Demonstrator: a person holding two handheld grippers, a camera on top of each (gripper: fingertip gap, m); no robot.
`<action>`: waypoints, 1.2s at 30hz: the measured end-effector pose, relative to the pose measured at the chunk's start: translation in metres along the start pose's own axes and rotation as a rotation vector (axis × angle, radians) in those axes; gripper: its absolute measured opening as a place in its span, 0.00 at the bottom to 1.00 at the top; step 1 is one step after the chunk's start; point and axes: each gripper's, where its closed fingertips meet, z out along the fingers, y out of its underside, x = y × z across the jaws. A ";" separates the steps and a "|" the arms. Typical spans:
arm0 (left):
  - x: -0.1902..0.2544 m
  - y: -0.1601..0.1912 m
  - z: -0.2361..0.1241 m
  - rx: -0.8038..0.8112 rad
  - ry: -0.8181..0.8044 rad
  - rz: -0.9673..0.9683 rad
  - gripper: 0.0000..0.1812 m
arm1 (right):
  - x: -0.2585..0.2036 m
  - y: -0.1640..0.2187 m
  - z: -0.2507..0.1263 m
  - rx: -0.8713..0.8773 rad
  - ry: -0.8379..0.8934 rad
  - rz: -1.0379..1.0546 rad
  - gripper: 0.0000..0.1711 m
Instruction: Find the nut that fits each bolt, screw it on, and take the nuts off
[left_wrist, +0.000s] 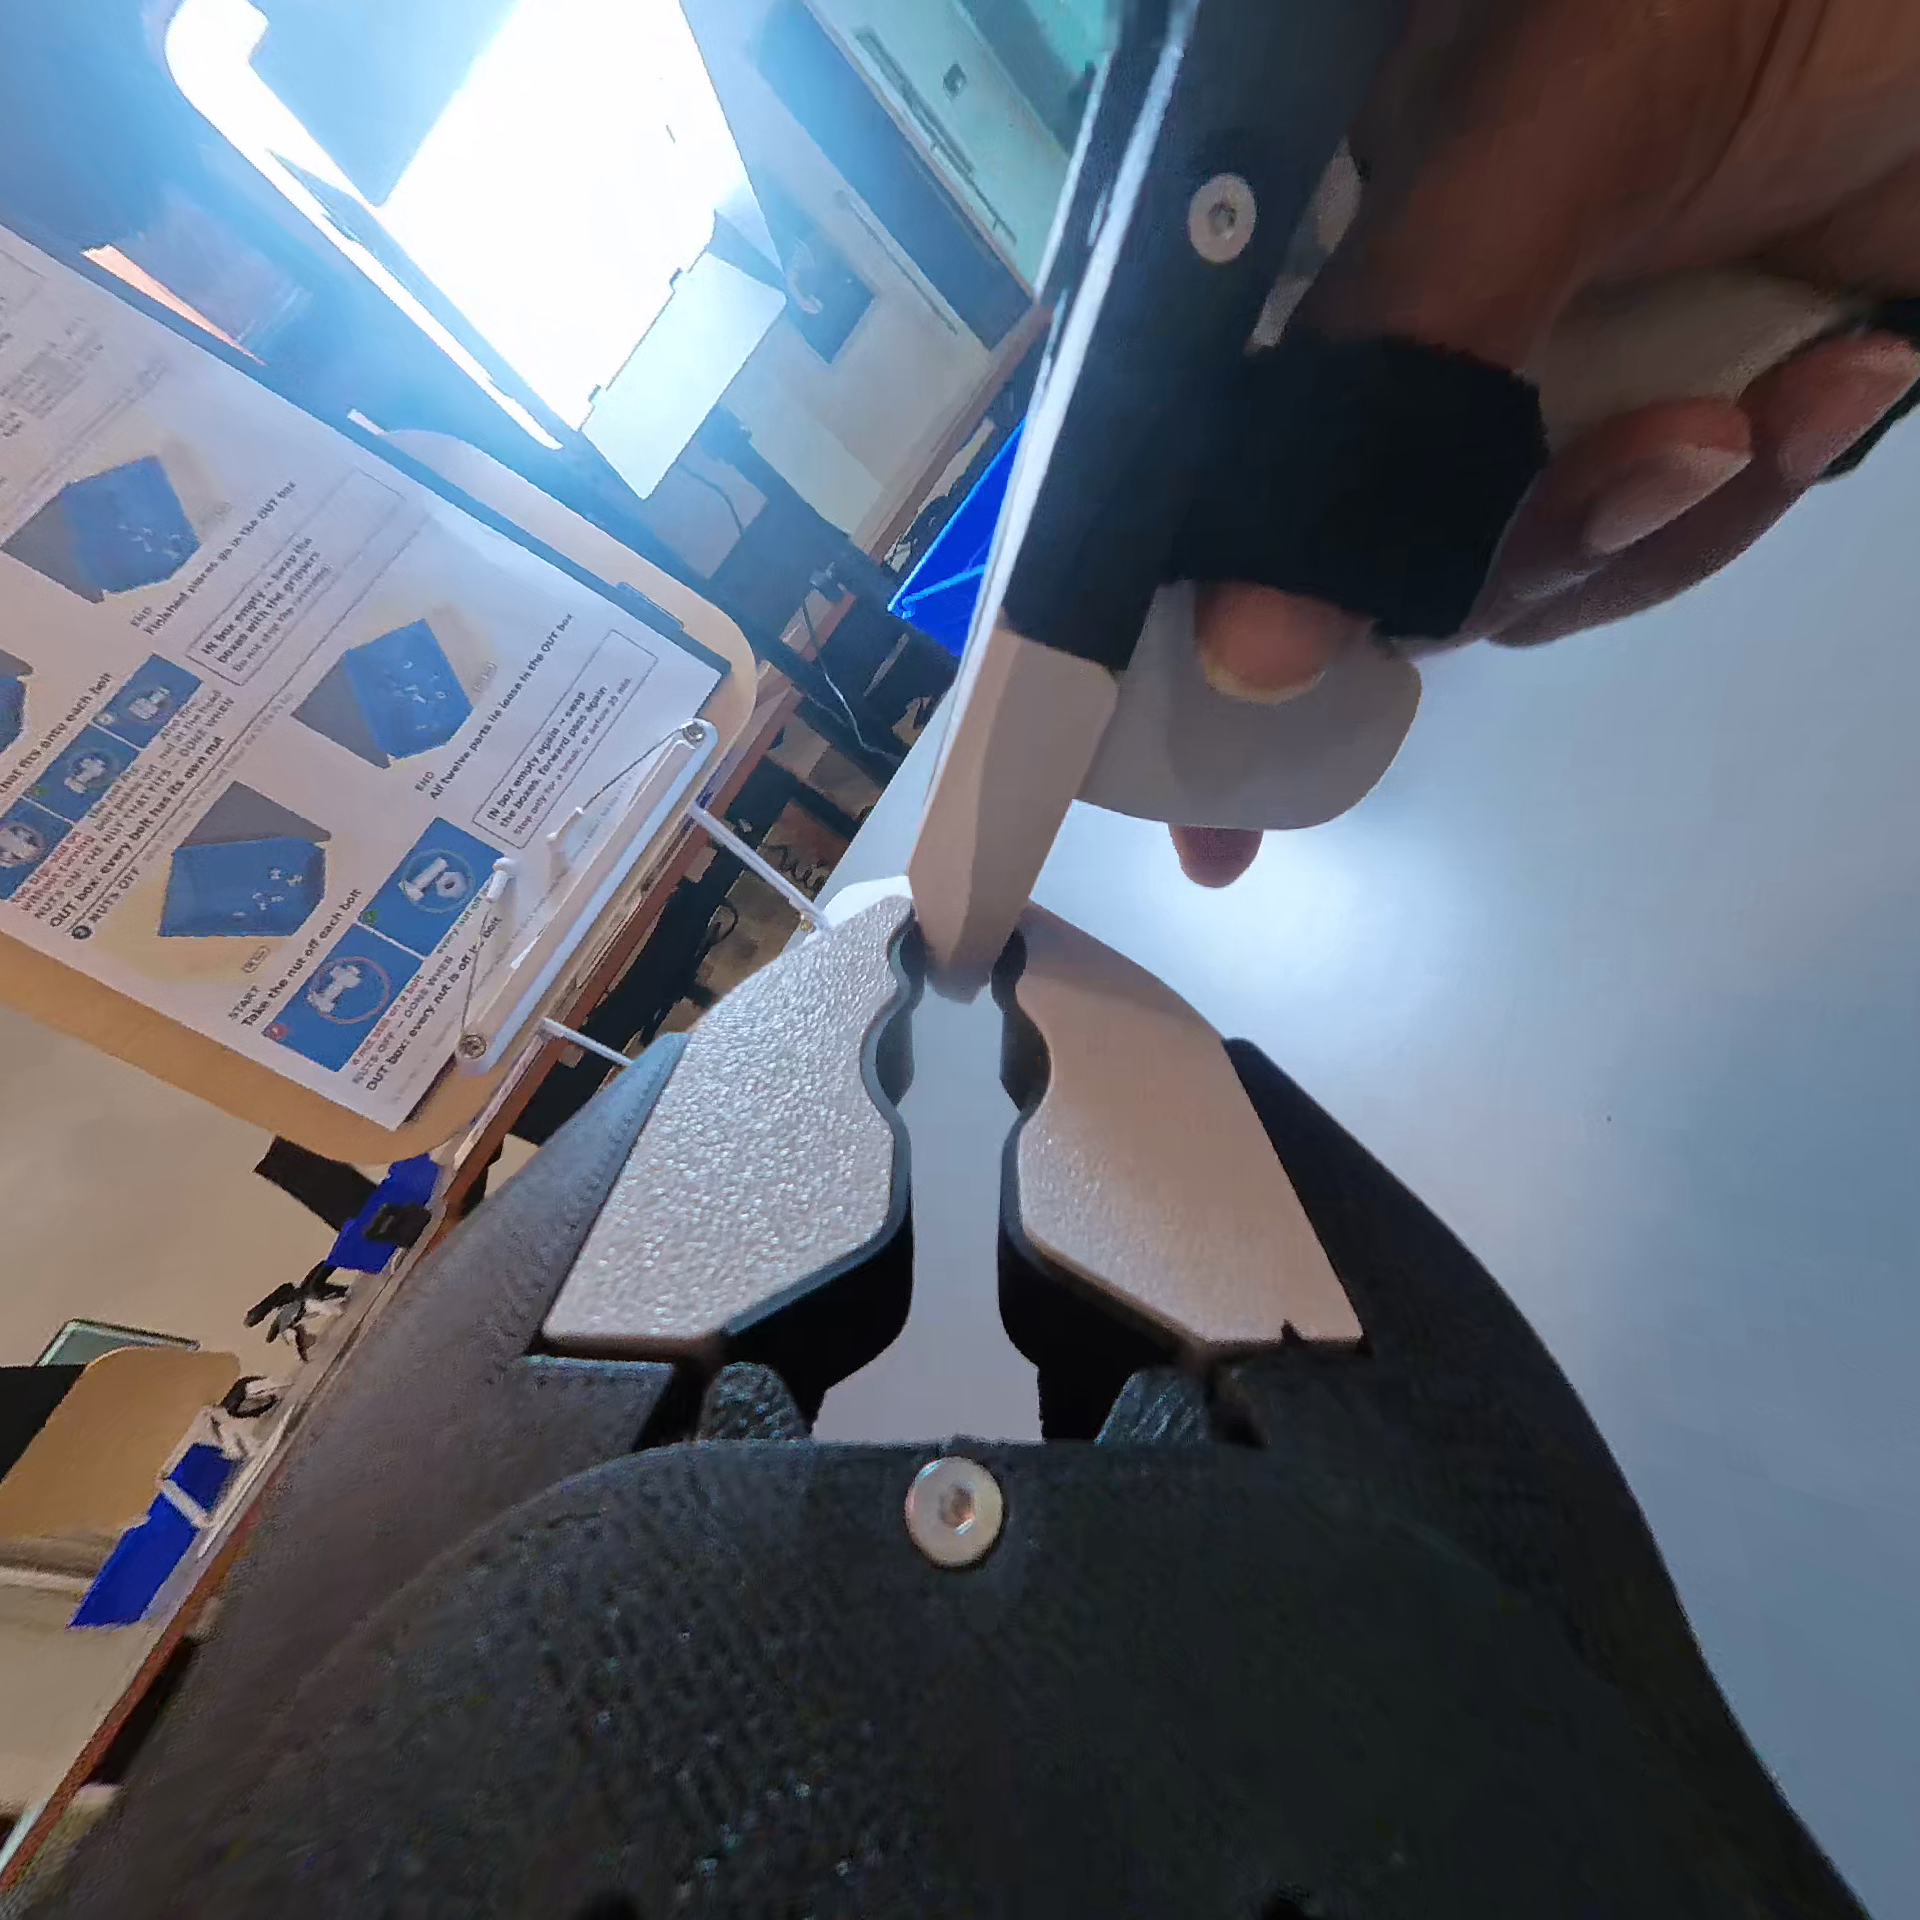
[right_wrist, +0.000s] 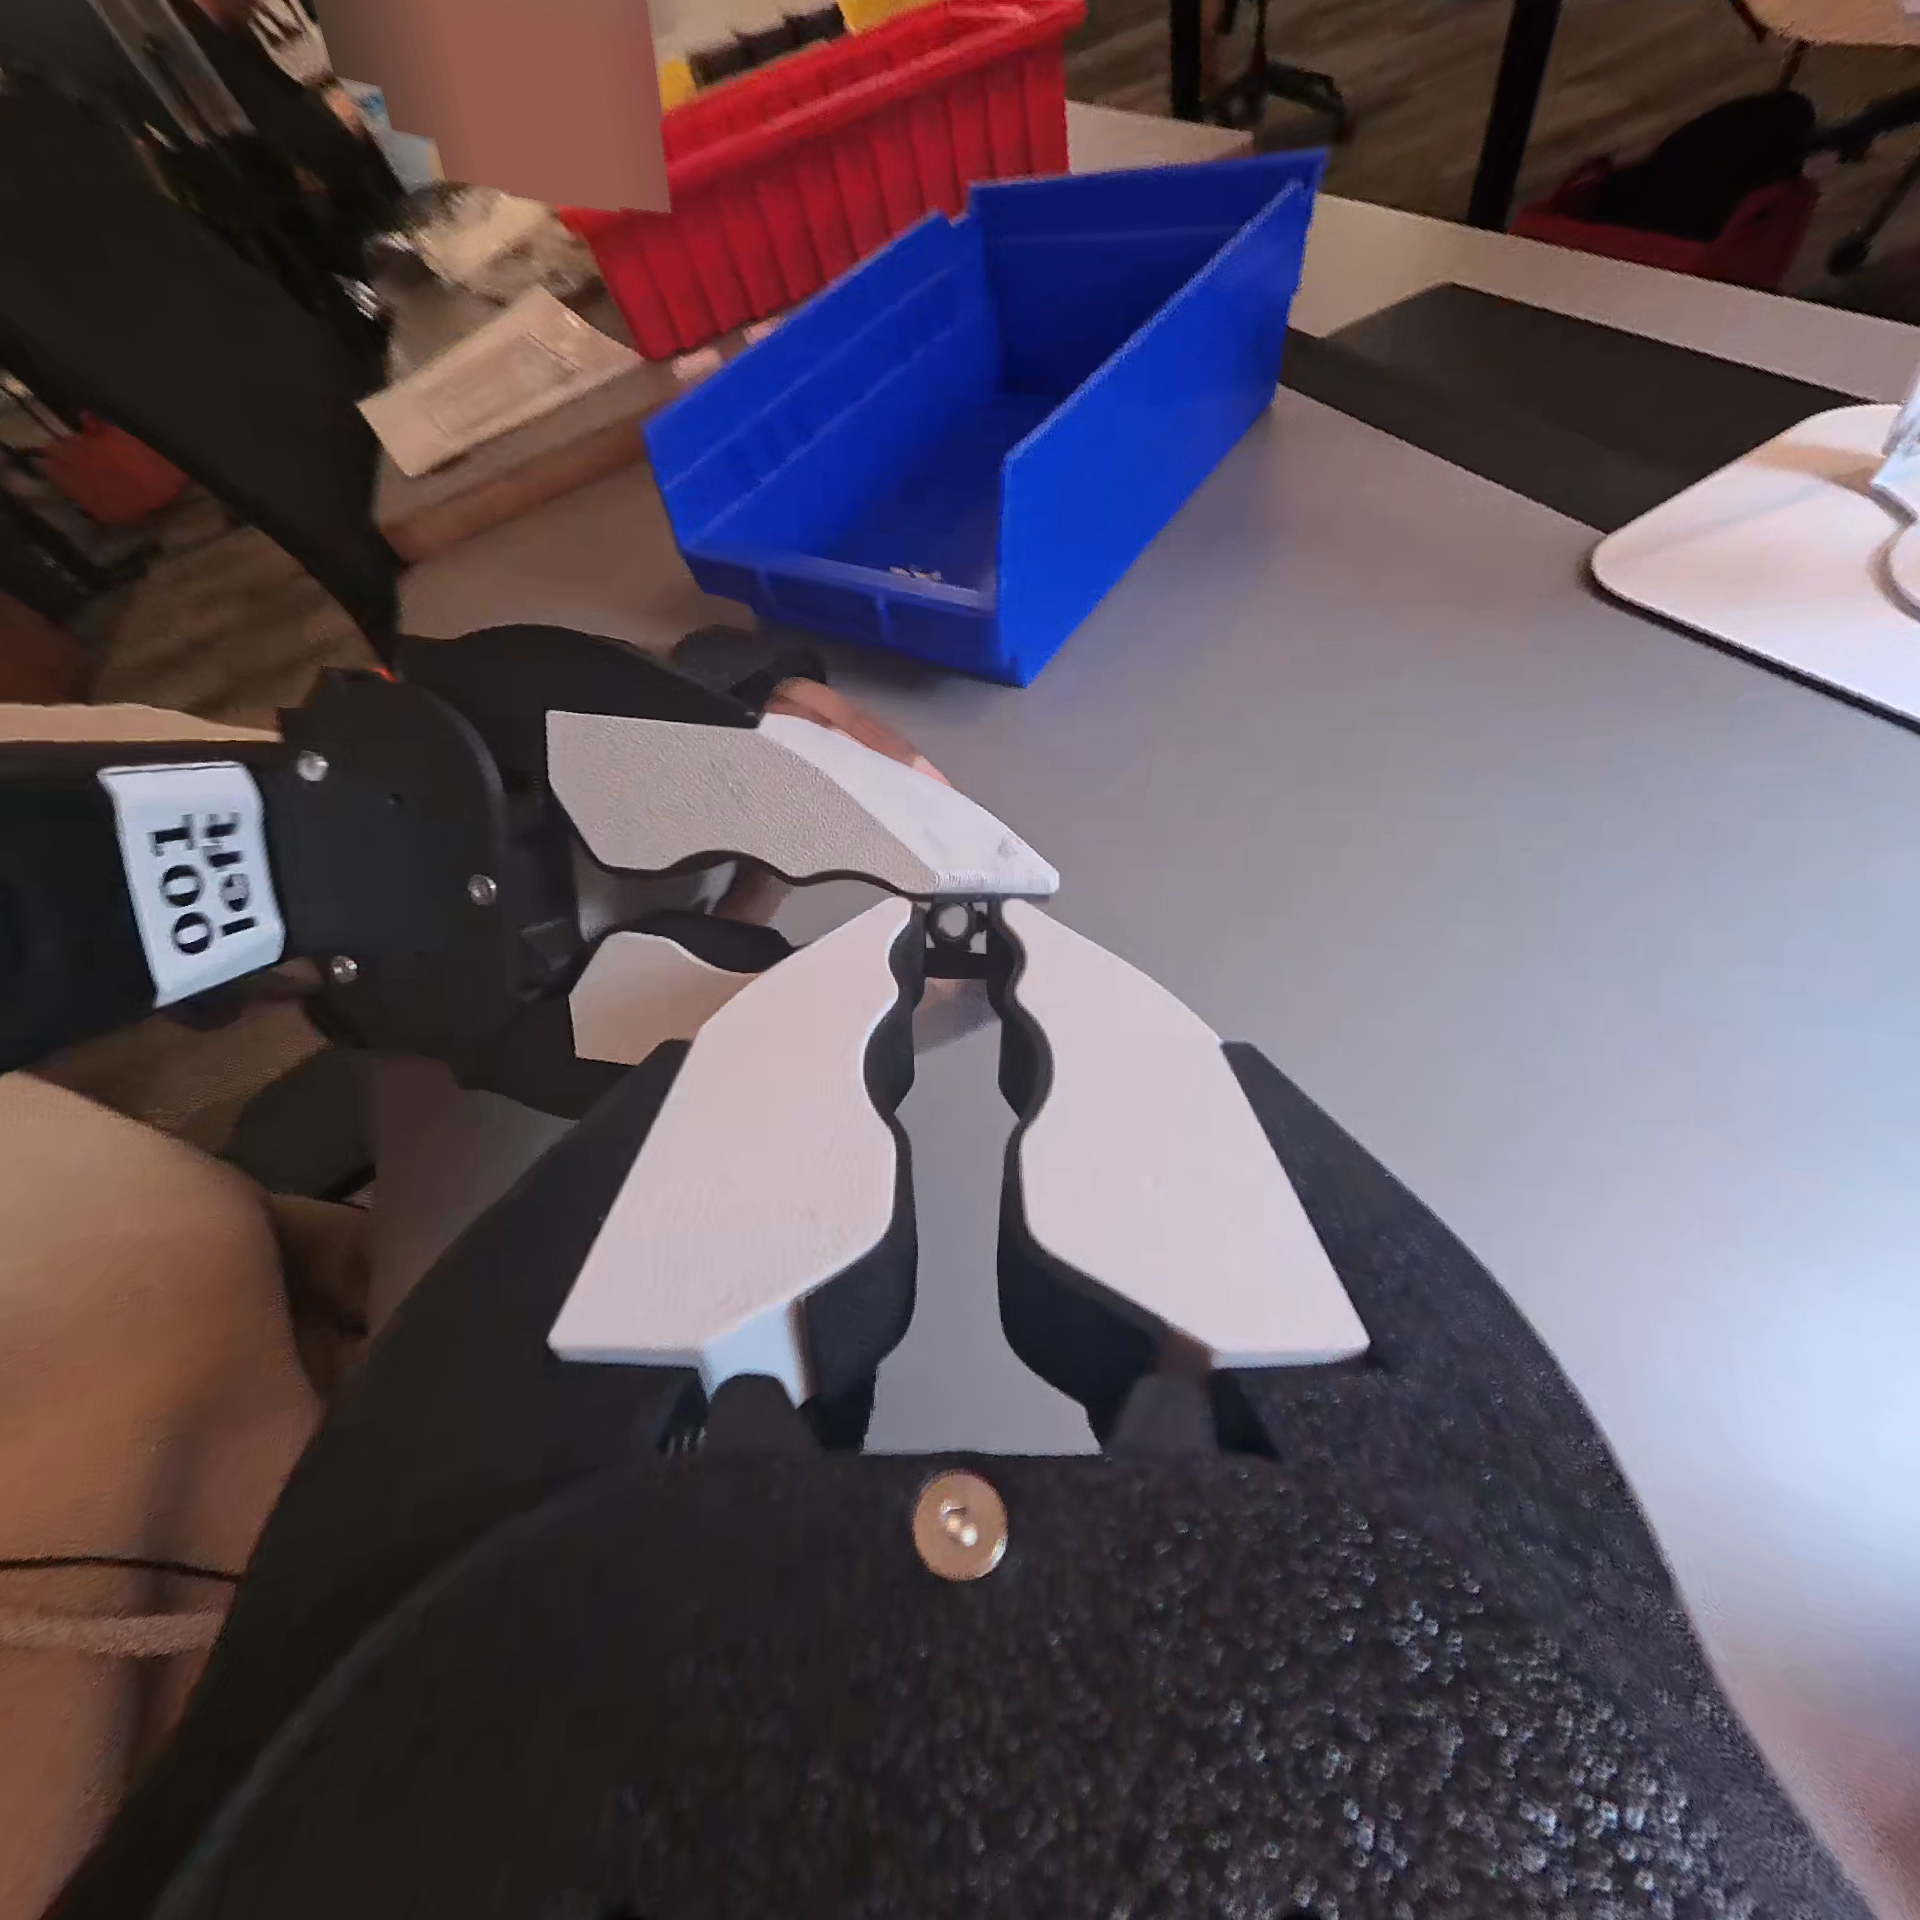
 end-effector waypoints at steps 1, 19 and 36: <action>0.000 -0.003 -0.001 0.019 0.009 -0.021 0.06 | -0.003 -0.002 -0.002 0.028 -0.035 0.016 0.06; 0.004 -0.030 -0.014 0.189 0.137 -0.177 0.17 | 0.010 -0.020 -0.053 0.233 -0.201 0.150 0.06; -0.045 -0.005 -0.015 0.165 0.147 -0.516 0.10 | 0.320 0.124 -0.205 -0.711 0.823 0.452 0.06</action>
